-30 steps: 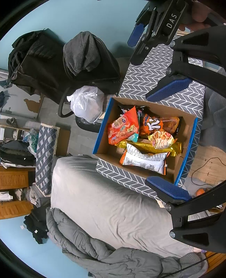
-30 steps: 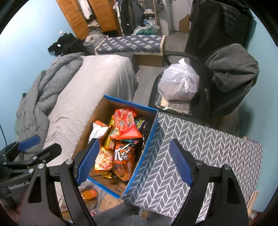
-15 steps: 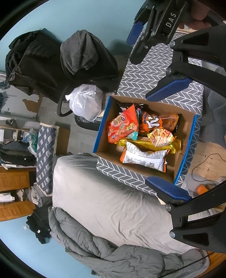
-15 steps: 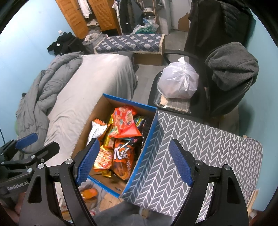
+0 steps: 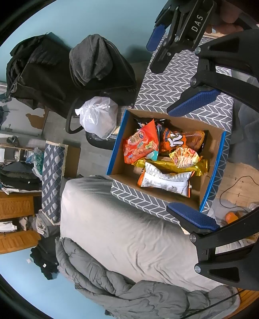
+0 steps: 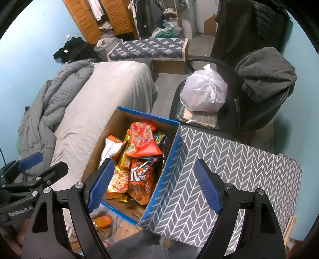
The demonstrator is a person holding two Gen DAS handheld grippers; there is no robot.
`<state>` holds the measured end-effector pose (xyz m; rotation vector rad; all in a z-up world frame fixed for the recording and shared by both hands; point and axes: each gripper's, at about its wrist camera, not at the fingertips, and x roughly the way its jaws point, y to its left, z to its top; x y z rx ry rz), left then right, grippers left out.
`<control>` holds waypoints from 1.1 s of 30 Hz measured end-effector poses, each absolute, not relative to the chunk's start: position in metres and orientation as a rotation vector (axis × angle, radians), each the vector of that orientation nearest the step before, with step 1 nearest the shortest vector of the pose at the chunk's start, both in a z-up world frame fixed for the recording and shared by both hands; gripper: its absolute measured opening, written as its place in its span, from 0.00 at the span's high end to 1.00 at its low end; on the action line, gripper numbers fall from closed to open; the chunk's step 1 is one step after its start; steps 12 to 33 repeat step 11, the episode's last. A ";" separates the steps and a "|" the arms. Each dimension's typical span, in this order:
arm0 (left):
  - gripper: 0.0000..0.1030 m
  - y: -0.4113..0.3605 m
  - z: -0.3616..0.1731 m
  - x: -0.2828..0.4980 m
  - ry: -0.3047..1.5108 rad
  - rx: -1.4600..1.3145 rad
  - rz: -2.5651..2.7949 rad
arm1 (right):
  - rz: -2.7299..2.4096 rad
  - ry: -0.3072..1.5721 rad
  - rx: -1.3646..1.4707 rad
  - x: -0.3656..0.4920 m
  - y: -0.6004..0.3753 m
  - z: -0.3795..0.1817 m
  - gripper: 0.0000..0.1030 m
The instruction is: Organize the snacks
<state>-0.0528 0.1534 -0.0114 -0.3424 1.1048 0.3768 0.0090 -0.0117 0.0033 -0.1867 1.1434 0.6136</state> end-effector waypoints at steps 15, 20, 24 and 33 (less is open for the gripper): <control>0.14 0.151 -0.011 -0.052 1.108 -0.336 0.368 | 0.613 1.145 -0.185 0.009 -0.011 0.004 0.20; 0.14 0.151 -0.011 -0.052 1.108 -0.336 0.368 | 0.613 1.145 -0.185 0.009 -0.011 0.004 0.20; 0.14 0.151 -0.011 -0.052 1.108 -0.336 0.368 | 0.613 1.145 -0.185 0.009 -0.011 0.004 0.20; 0.14 0.151 -0.011 -0.052 1.108 -0.336 0.368 | 0.613 1.145 -0.185 0.009 -0.011 0.004 0.20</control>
